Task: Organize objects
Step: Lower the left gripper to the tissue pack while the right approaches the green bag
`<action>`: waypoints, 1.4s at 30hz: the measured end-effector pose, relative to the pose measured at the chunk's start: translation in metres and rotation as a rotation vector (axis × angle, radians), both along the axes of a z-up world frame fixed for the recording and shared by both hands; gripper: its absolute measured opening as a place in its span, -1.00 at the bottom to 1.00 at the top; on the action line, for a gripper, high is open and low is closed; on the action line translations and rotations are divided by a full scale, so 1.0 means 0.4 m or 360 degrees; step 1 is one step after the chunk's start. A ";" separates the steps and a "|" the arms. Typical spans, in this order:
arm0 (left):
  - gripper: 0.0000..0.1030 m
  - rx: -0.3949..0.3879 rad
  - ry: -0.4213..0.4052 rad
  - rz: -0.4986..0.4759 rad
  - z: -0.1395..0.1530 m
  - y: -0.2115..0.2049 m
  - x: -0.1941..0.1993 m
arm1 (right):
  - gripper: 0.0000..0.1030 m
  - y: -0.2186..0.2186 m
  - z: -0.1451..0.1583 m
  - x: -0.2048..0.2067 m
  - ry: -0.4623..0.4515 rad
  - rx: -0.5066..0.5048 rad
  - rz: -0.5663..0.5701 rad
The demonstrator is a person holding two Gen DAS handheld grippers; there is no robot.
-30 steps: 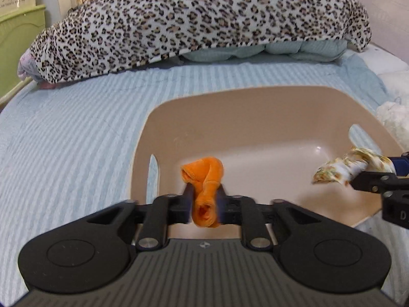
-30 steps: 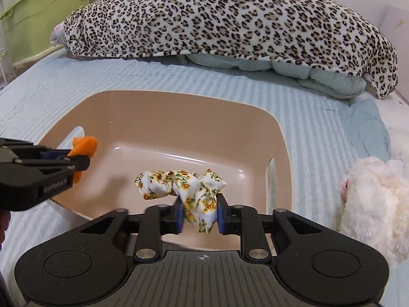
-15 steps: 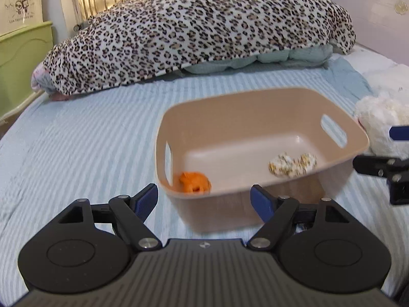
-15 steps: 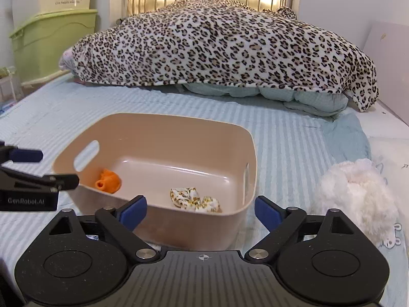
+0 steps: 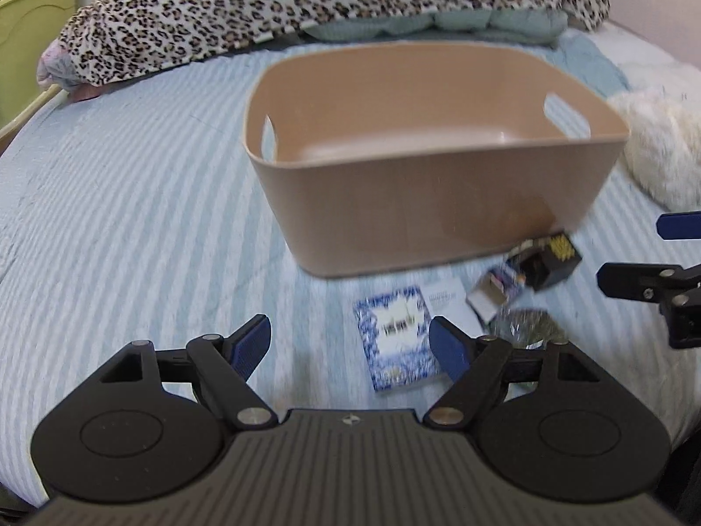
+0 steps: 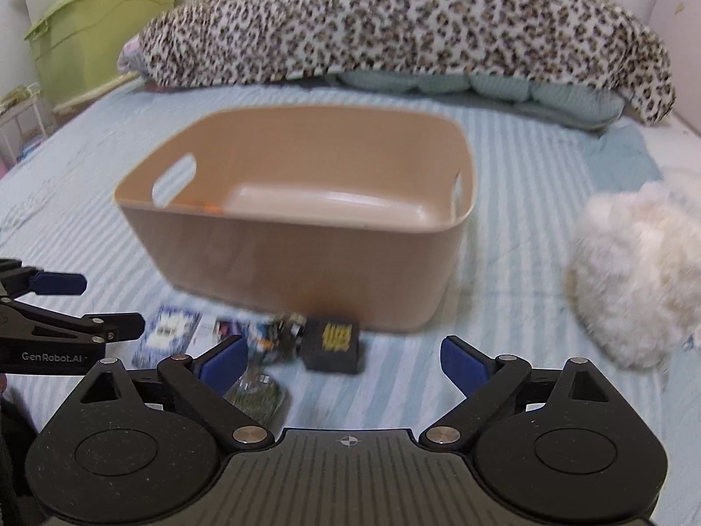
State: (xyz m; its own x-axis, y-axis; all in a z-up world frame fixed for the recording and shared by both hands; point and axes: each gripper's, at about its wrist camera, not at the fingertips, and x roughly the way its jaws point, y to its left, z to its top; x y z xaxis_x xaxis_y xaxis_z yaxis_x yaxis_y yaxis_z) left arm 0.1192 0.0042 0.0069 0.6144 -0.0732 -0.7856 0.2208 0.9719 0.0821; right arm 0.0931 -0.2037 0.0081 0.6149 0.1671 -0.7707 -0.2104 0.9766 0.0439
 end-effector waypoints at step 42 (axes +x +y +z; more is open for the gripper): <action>0.85 -0.0219 0.0302 0.0058 -0.111 0.023 0.080 | 0.39 0.098 -0.144 0.033 0.0278 -0.0044 0.0145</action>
State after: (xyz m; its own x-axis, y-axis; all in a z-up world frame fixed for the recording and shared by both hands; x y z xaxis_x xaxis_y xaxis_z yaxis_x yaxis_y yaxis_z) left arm 0.1513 0.0135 -0.0374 0.4608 -0.1679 -0.8715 0.1839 0.9787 -0.0913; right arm 0.1064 -0.1646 -0.0494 0.4545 0.1930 -0.8696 -0.2894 0.9553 0.0607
